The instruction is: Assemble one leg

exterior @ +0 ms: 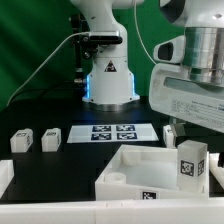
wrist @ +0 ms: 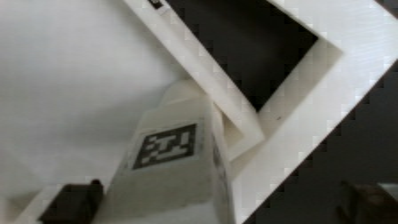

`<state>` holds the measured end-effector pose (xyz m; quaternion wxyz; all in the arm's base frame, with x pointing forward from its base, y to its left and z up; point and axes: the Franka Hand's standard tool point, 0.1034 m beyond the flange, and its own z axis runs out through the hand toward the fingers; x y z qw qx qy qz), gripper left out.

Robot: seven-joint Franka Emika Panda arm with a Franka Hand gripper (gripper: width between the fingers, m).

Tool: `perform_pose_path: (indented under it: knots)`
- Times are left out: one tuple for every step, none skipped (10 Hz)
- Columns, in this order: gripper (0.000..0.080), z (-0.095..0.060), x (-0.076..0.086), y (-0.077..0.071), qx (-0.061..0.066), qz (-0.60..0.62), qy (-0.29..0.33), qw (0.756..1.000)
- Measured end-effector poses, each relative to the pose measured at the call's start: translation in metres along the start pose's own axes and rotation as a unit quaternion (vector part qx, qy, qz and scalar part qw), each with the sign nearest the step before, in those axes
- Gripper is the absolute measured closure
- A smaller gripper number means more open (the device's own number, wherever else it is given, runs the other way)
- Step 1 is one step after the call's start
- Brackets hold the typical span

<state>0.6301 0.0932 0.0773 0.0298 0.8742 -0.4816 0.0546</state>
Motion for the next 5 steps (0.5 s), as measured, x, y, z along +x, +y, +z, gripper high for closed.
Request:
perform_pose_path:
  knots:
    - [0.015,0.0001,0.0,0.0001,0.0,0.0,0.0,1.0]
    - [0.015,0.0002,0.0,0.0001,0.0,0.0,0.0,1.0]
    - [0.015,0.0003,0.0,0.0001,0.0,0.0,0.0,1.0]
    - [0.015,0.0004,-0.0001,0.0002,0.0,0.0,0.0,1.0]
    - [0.015,0.0005,-0.0001,0.0002,0.0,0.0,0.0,1.0]
